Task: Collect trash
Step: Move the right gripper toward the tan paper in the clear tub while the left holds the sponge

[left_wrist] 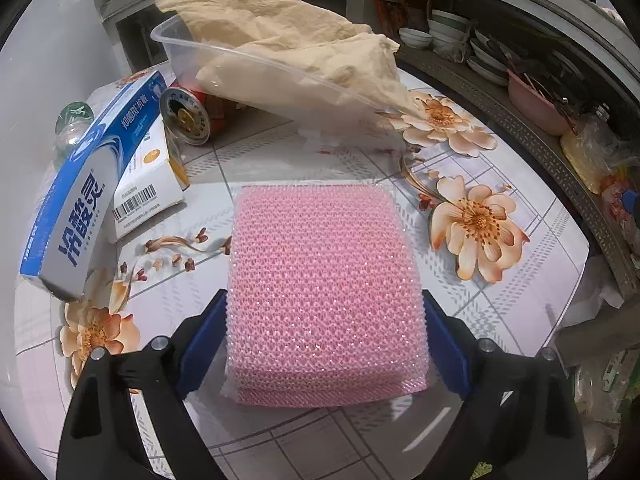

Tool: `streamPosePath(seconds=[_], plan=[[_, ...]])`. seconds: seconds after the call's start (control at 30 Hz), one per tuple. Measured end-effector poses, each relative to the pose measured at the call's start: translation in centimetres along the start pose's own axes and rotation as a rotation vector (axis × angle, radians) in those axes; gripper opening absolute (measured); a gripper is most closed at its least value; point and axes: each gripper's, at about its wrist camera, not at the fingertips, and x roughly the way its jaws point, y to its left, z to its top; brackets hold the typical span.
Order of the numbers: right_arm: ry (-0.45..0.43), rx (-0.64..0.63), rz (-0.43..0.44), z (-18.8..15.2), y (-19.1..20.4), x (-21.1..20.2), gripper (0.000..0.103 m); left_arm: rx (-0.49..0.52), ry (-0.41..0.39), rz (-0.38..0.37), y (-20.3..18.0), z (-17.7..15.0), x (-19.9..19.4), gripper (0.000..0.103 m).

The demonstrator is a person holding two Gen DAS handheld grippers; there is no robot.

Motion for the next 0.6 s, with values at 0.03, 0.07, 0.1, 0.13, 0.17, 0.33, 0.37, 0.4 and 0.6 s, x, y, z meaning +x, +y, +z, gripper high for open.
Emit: streamPosePath(seconds=[0.03, 0.07, 0.1, 0.13, 0.17, 0.33, 0.37, 0.4, 0.6], plan=[[-0.006, -0.003, -0.016, 0.0, 0.0, -0.2, 0.095, 0.001, -0.001, 0.001, 0.0, 0.0, 0.0, 0.088], [-0.011, -0.006, -0.038, 0.1, 0.0, -0.3, 0.095, 0.003, -0.001, 0.002, 0.0, -0.1, -0.1, 0.088], [-0.014, -0.007, -0.054, 0.1, 0.0, -0.3, 0.095, 0.003, -0.001, 0.002, 0.0, 0.0, -0.1, 0.088], [-0.018, -0.008, -0.083, 0.1, -0.1, -0.3, 0.095, 0.003, 0.0, 0.002, -0.1, 0.0, 0.0, 0.088], [-0.022, -0.009, -0.102, 0.2, -0.2, -0.4, 0.095, 0.003, 0.0, 0.002, -0.1, 0.0, 0.0, 0.088], [-0.069, -0.048, -0.18, 0.3, -0.3, -1.0, 0.095, 0.006, 0.001, 0.003, -0.1, 0.0, 0.0, 0.089], [-0.086, -0.059, -0.194, 0.4, -0.5, -1.2, 0.095, 0.004, 0.004, 0.005, -0.1, 0.1, 0.1, 0.09], [-0.097, -0.066, -0.205, 0.5, -0.6, -1.3, 0.095, 0.001, 0.006, 0.006, 0.0, 0.1, 0.2, 0.091], [-0.146, -0.057, -0.07, 2.7, -1.6, -1.7, 0.095, -0.01, -0.007, 0.013, 0.4, 0.1, 0.2, 0.091]])
